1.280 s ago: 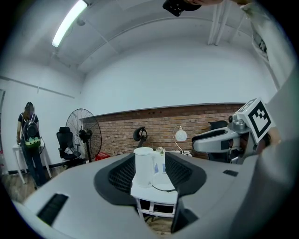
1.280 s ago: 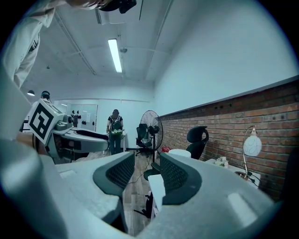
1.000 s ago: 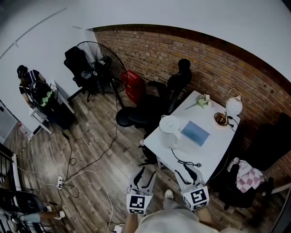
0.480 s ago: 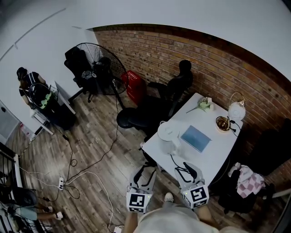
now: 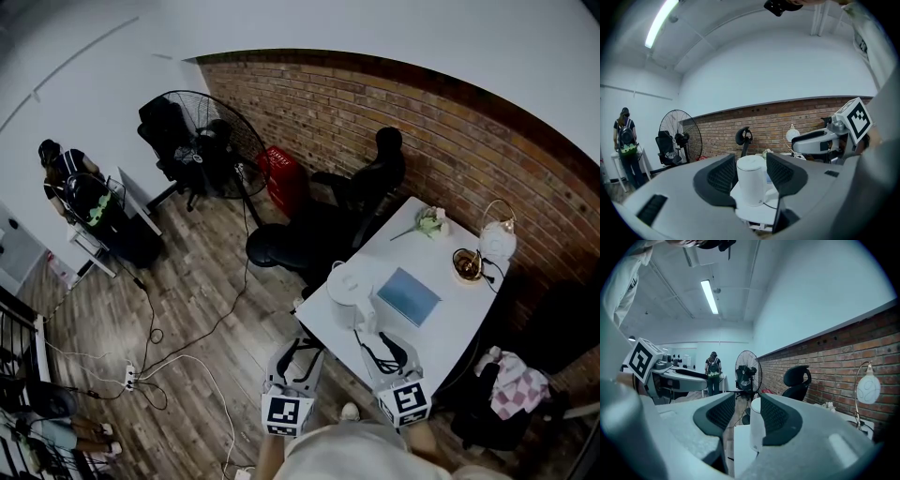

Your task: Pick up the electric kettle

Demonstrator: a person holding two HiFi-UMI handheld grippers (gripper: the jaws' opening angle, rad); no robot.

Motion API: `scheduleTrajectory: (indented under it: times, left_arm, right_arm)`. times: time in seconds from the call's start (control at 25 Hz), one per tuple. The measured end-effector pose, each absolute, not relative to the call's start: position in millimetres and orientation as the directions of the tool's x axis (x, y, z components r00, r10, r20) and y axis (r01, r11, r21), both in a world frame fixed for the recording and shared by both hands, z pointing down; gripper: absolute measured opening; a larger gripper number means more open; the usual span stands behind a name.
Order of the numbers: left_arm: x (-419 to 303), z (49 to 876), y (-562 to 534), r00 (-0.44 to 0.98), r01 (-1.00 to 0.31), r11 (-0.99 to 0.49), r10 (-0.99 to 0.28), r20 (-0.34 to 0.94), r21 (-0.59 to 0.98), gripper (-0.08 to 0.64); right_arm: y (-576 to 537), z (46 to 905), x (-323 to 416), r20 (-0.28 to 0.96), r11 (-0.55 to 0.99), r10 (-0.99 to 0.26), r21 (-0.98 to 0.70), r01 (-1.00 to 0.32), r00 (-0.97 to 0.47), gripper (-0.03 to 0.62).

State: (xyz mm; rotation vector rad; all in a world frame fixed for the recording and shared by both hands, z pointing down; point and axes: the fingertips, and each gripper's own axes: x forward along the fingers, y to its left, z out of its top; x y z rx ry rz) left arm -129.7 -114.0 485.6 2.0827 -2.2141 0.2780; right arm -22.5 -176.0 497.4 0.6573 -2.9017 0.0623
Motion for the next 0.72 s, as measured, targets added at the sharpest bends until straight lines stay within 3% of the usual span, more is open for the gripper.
scheduleTrajectory:
  times: [0.72]
  left_arm:
    - [-140.1,499.8,-155.1,-0.076,-0.996,0.061,-0.968,0.241,-0.069,0.229]
  right_arm:
    - [-219.1,509.0,-39.8,0.201,0.915,-0.388,-0.031,-0.402,-0.899,0.173]
